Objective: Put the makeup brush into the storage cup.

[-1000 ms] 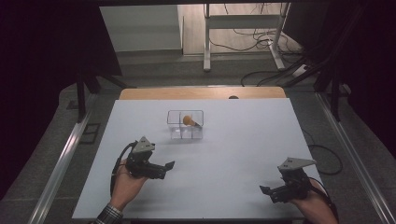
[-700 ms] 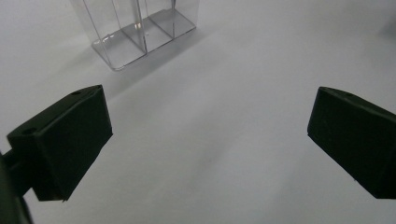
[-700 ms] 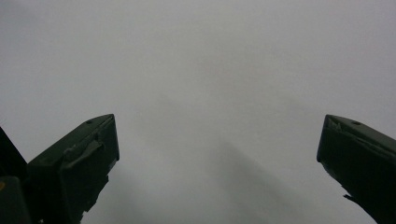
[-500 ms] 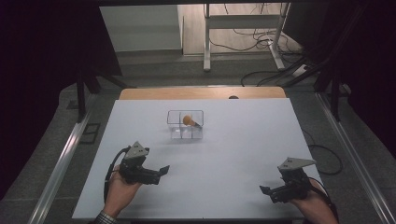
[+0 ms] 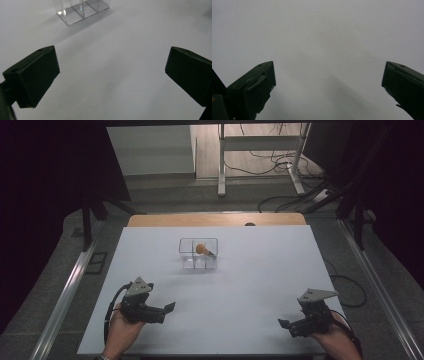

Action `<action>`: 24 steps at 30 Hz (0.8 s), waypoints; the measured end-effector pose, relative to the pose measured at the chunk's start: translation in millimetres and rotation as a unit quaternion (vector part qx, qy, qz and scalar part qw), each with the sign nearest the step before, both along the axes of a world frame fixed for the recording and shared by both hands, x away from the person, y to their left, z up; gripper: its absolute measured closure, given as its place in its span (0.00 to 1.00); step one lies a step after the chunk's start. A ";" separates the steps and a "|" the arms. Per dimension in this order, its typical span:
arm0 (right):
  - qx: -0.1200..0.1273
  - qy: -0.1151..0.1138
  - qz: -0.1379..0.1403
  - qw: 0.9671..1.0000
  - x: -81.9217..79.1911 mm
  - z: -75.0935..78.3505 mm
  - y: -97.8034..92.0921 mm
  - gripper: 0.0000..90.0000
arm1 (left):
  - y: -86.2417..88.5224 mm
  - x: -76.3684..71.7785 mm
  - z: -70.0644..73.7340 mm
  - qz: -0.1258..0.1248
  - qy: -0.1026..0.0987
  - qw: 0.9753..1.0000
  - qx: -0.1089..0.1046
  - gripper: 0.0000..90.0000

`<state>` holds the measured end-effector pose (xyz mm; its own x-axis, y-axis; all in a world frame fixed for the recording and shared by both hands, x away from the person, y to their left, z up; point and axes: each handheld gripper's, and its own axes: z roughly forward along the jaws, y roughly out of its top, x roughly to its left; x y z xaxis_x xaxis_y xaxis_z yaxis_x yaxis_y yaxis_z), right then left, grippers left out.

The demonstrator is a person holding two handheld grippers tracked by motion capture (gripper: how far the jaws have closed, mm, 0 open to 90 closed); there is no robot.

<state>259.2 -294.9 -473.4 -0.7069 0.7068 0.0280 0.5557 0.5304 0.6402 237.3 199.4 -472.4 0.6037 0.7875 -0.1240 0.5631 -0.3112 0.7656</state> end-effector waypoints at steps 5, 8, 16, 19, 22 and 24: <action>0.000 0.000 0.000 1.000 0.0 0.1 0.0 0.00 | 6.3 -6.3 -0.9 0.008 0.001 1.000 -0.004 0.00; 0.001 -0.001 -0.001 1.000 0.1 0.1 -0.1 0.00 | 9.3 -9.7 -1.0 0.011 0.001 1.000 -0.005 0.00; 0.001 0.000 -0.001 1.000 0.2 0.1 -0.2 0.00 | 16.6 -17.7 -1.9 0.022 0.002 1.000 -0.002 0.00; 0.001 0.000 -0.001 1.000 0.3 0.0 -0.2 0.00 | 18.8 -20.0 -2.9 0.024 0.003 1.000 0.002 0.00; 0.000 0.000 -0.001 1.000 0.3 -0.1 -0.3 0.00 | 20.5 -22.8 -3.7 0.028 0.004 1.000 0.009 0.00; 0.000 0.000 -0.001 1.000 0.3 -0.2 -0.3 0.00 | 22.2 -25.3 -4.0 0.032 0.005 0.999 0.015 0.00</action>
